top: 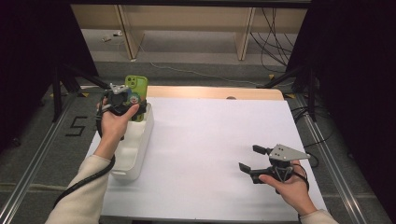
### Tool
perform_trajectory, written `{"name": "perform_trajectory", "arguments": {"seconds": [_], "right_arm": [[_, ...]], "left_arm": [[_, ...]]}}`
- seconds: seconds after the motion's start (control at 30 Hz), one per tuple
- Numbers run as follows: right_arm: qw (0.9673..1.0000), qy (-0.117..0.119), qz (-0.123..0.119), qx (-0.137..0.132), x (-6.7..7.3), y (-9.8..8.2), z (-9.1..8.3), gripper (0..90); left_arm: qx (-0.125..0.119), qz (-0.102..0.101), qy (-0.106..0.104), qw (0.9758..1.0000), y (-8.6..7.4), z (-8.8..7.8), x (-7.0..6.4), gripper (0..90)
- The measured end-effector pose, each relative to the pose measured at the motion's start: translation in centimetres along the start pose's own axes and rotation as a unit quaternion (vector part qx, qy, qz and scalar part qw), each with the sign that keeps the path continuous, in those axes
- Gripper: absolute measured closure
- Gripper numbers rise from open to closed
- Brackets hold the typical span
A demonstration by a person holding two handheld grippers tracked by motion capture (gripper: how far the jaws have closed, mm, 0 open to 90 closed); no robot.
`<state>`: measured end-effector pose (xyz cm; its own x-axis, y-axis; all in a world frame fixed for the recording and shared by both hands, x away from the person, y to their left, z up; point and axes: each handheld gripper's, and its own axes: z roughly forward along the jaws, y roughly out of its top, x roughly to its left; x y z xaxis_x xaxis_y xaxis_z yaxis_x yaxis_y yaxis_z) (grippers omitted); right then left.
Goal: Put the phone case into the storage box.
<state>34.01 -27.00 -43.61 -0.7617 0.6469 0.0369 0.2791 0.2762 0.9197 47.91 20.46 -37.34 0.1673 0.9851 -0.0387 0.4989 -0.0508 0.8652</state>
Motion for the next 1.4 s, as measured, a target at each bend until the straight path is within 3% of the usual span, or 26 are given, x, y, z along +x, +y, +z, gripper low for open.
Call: {"name": "perform_trajectory", "arguments": {"seconds": [1.4], "right_arm": [[1.0,-0.001,-0.002,-0.002,0.03,0.06,-0.09,14.8]], "left_arm": [[0.006,0.0,0.003,1.0,0.0,0.85,0.44,15.9]]}}
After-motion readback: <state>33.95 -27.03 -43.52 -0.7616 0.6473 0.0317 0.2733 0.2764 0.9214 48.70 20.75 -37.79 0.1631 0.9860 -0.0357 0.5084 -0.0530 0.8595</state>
